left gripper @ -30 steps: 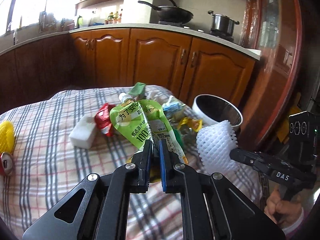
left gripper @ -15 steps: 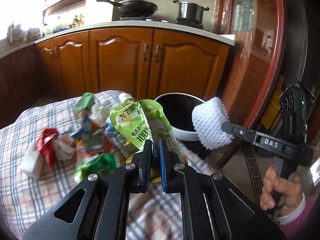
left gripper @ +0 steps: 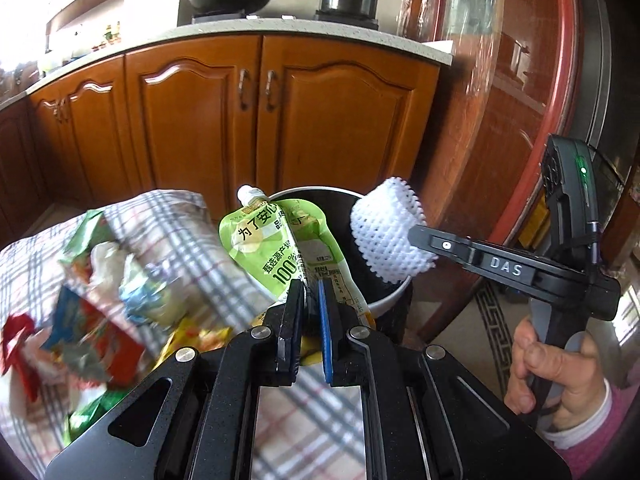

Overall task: Collect trash
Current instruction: 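Carry both items over the trash bin and open both tools to drop them, then grasp the crushed green can with the left tool while the right tool grasps the yellow wrapper, then carry the can and wrapper over the bin and open both tools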

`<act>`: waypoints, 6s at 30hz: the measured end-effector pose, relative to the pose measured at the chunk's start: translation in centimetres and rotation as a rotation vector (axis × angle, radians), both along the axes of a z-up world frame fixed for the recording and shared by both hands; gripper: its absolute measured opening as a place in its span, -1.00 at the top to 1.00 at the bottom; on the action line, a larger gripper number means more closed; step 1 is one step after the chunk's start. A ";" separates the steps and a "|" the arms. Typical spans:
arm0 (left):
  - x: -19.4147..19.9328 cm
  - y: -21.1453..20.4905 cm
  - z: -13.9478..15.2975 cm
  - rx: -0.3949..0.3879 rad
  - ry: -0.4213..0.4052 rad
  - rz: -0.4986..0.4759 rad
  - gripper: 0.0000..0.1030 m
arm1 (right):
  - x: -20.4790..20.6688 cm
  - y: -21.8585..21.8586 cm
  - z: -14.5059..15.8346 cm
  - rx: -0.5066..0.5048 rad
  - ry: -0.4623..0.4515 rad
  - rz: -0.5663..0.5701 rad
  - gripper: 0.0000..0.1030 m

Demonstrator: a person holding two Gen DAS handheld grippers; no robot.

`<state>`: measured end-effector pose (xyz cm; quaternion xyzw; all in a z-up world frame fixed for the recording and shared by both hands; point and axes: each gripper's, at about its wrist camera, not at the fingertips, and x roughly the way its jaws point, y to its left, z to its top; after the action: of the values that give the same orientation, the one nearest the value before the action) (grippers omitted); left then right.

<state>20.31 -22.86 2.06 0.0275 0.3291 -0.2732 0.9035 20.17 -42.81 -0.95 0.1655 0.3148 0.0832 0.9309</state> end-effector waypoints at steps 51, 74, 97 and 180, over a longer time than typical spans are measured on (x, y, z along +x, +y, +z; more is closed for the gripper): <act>-6.5 14.6 -2.5 -0.105 0.078 0.256 -0.18 | -3.4 8.2 -2.3 0.050 0.020 0.091 -0.70; -4.8 18.0 -5.7 -0.054 0.182 0.378 -0.05 | -0.3 14.6 -4.3 0.058 0.094 0.156 -0.69; -6.1 15.5 -4.0 -0.076 0.130 0.252 0.87 | -2.0 13.0 -3.3 0.030 0.058 0.142 0.85; 5.5 -0.2 -2.3 0.035 0.103 0.078 -0.24 | 3.6 -1.4 -1.5 -0.006 0.005 -0.081 -0.80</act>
<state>25.84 -23.06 -0.28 0.0165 0.3806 -0.2332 0.8947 23.73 -44.22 -2.48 0.1756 0.3104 0.0440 0.9332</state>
